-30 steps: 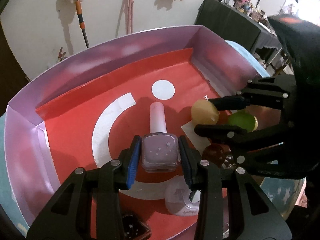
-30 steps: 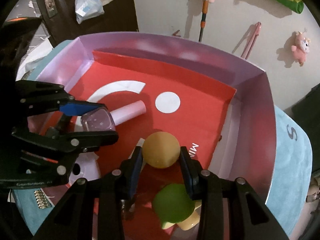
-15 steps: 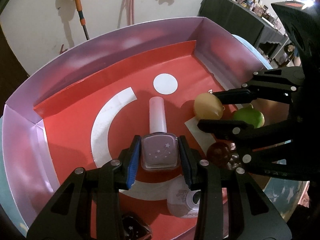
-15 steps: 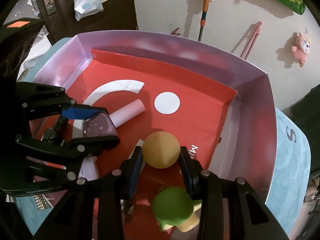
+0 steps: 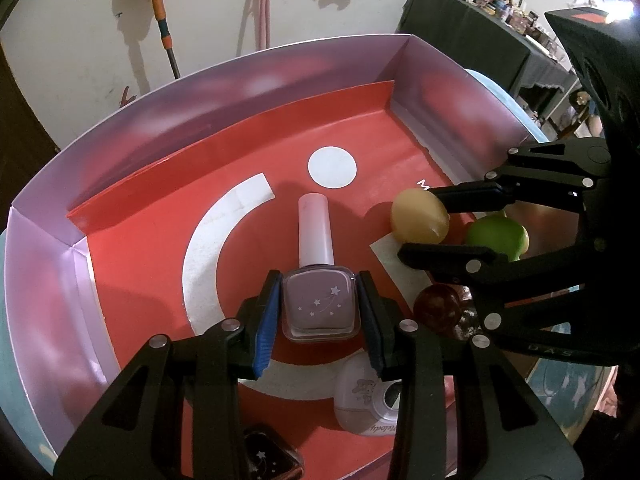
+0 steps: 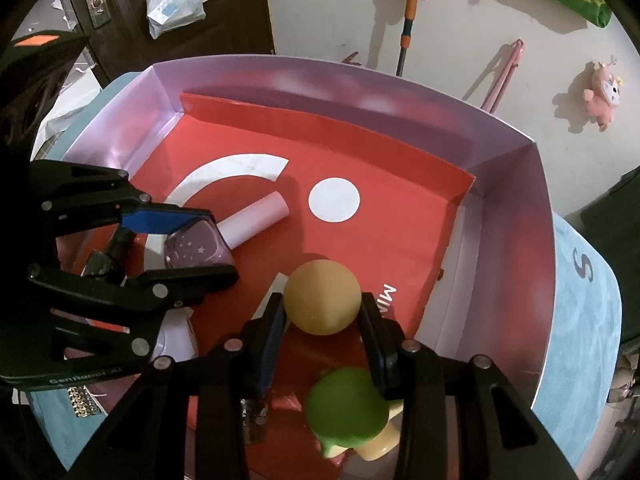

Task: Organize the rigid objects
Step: 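Open the left tool releasing the nail polish while the right tool releases the sponge, then lift both tools out of the box and back over the table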

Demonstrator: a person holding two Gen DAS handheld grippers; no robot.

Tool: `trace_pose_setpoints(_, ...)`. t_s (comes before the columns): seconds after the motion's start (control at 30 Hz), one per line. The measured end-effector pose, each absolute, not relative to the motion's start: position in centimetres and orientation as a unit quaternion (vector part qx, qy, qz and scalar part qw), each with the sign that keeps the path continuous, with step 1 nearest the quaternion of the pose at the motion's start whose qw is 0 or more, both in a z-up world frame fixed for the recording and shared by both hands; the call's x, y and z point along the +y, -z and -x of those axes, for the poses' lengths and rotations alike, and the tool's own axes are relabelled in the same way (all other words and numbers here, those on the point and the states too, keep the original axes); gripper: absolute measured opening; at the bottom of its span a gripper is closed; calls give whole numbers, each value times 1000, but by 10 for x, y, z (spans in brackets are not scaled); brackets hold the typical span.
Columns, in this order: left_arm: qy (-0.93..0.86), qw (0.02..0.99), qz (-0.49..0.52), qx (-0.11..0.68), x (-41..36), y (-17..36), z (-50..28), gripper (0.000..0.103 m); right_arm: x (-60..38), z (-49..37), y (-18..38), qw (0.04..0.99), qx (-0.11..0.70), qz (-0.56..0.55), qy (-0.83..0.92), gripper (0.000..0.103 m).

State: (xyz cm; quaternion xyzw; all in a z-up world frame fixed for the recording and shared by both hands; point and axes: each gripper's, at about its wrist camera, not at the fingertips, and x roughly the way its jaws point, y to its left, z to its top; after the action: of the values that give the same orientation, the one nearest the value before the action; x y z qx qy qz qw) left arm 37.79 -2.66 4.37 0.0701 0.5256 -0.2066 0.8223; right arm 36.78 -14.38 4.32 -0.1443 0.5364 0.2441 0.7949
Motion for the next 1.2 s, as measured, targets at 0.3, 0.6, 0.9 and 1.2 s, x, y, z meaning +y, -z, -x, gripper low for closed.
trace_pose_setpoints(0.3, 211, 823, -63, 523, -23, -46, -376, 43, -144, -368, -43, 795, 537, 142, -243, 40)
trace_pose_setpoints(0.6, 202, 828, -64, 520, -20, -51, -372, 47, -145, -369, -45, 794, 540, 141, -243, 44)
trace_pose_setpoints(0.9, 191, 835, -35, 514, -7, -66, -358, 62, -147, -356, -62, 804, 528, 140, -235, 51)
trace_pose_setpoints(1.2, 188, 869, -2, 457, 5, -115, -308, 73, -163, -308, -117, 838, 480, 122, -228, 67)
